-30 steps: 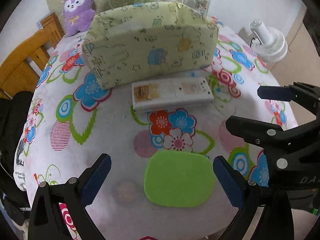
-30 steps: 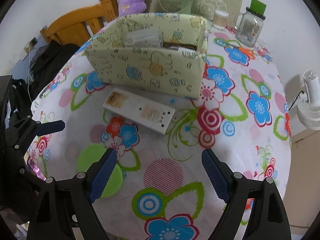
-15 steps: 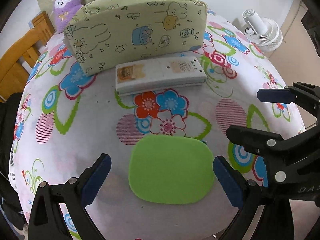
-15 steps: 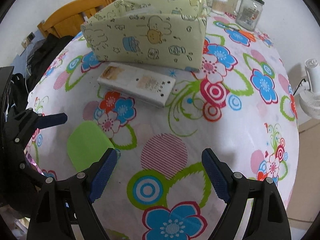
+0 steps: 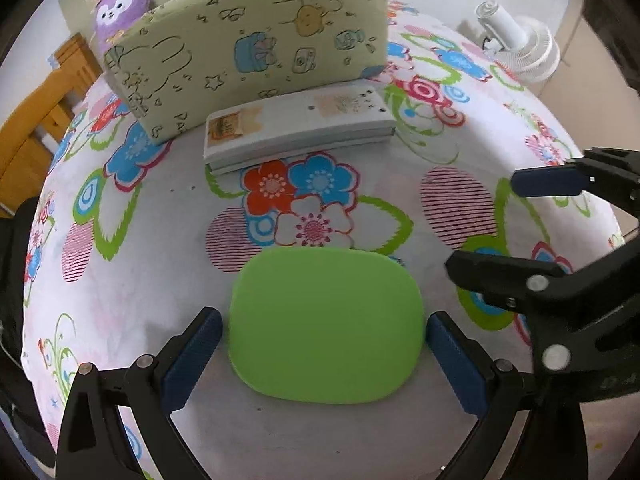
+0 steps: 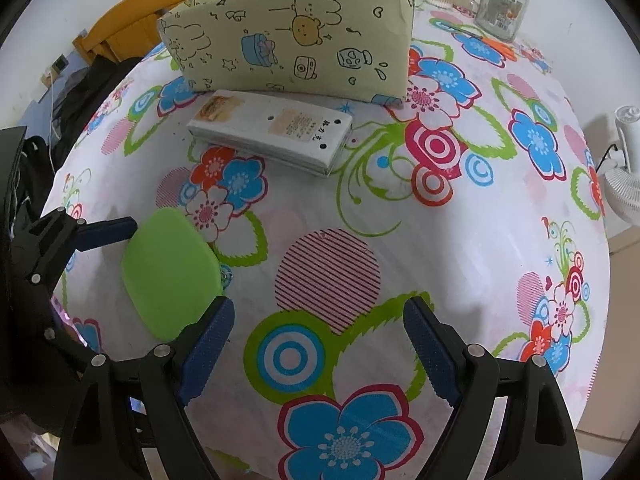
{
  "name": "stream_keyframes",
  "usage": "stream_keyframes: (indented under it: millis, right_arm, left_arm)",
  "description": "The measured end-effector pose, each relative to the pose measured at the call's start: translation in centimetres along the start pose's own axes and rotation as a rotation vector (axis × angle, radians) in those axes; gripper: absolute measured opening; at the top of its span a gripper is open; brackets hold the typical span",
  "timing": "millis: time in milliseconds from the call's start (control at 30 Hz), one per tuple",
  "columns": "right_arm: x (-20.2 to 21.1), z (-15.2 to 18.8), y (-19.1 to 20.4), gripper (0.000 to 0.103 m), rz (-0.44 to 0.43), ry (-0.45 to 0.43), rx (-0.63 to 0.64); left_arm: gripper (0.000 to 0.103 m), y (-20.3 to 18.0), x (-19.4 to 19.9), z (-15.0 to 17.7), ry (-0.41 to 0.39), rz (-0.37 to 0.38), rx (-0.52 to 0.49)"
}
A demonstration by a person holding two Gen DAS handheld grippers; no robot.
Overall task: Organize rigid objects
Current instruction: 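Close the left tool on the lime-green soap box, then close the right tool on the white rectangular remote while the left tool holds the soap box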
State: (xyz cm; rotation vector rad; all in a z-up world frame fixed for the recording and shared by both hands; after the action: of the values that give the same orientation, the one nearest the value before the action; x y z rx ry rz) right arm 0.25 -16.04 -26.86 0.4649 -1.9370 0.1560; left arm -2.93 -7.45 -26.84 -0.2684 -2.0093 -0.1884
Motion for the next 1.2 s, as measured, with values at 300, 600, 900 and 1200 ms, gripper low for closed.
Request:
stream_keyframes:
  millis: [300, 600, 900, 1200]
  right_arm:
    - [-0.4, -0.3, -0.1, 0.088, -0.004, 0.007, 0.004]
    - [-0.5, -1.8, 0.5, 0.088, -0.014, -0.006, 0.057]
    - [-1.0, -5.1, 1.0, 0.088, -0.018, -0.035, 0.174]
    - [-1.9, -8.3, 1.9, 0.085, -0.039, -0.03, 0.314]
  left_arm:
    - [0.096, -0.2, 0.2, 0.1, -0.027, -0.01, 0.011]
    - [0.095, 0.6, 0.3, -1.0, -0.021, -0.025, 0.055]
    - [0.095, 2.4, -0.1, -2.4, 0.008, -0.042, 0.117]
    - [0.095, 3.7, -0.6, -3.8, 0.016, -0.066, 0.139]
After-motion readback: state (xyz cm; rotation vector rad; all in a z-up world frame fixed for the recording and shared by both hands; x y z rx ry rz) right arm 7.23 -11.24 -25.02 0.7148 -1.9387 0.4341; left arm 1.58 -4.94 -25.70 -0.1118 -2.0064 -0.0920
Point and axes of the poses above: each gripper's, at about its wrist camera, not at the fingertips, and x roughly against the way its jaws point, y to its left, z to its underside, the point moved 4 cm from there along -x, roughly the way its jaws point, and after that the axes turned 5 degrees about -y, right-handed, at the moved point
